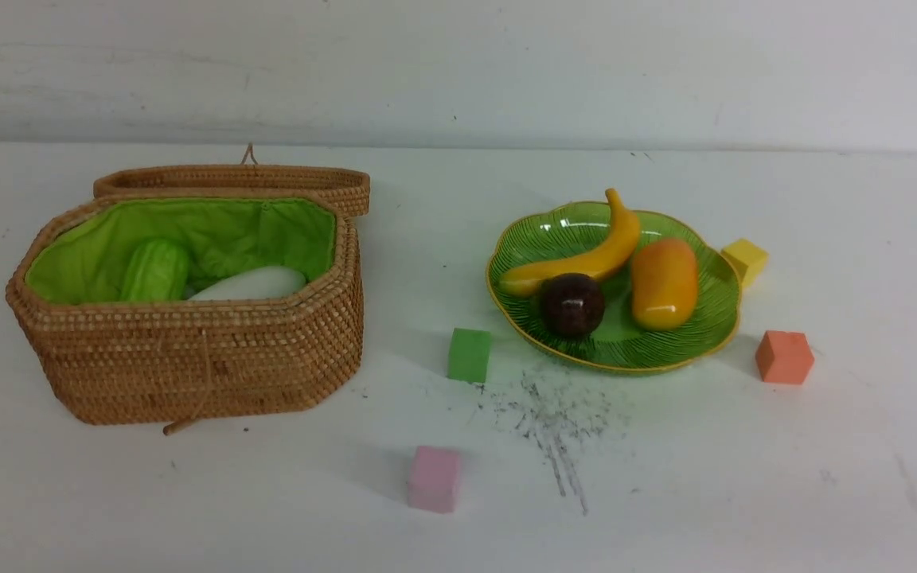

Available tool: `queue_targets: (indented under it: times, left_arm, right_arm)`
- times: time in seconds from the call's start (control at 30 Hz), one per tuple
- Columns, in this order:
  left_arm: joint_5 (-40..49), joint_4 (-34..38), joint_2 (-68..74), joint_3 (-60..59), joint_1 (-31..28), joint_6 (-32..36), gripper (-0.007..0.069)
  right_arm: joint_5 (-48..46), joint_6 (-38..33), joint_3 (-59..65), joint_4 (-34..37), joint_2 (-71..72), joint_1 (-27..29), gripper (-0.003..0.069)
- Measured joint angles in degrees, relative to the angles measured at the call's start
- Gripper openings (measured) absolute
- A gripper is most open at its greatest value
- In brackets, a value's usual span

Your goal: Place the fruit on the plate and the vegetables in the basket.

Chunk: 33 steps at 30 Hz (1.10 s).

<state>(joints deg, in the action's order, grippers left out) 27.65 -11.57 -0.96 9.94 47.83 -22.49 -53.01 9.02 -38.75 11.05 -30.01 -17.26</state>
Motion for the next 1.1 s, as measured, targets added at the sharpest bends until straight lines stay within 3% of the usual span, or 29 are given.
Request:
queue_targets:
  times: [0.43, 0.6, 0.8, 0.97, 1.1]
  left_arm:
    - [1.7, -0.1, 0.0, -6.7, 0.0, 0.0, -0.0013]
    - [1.7, -0.3, 0.0, -6.7, 0.0, 0.0, -0.0013]
    - [1.7, -0.3, 0.0, -6.7, 0.0, 0.0, -0.0013]
    - [1.7, -0.3, 0.0, -6.7, 0.0, 0.0, -0.0013]
    - [1.9, -0.4, 0.0, -6.7, 0.0, 0.0, -0.0013]
  right_arm:
    - [-0.3, 0.0, 1.6, -1.8, 0.6, 0.0, 0.0033]
    - [10.2, -4.7, 7.1, -3.7, 7.6, 4.7, -0.0011]
    - [27.0, -10.8, 26.8, -4.6, 21.3, 11.8, -0.0019]
    - [29.5, -10.6, 38.5, -5.5, 29.8, 14.3, -0.0019]
    - [30.2, -10.6, 39.7, -6.5, 30.6, 14.7, -0.0019]
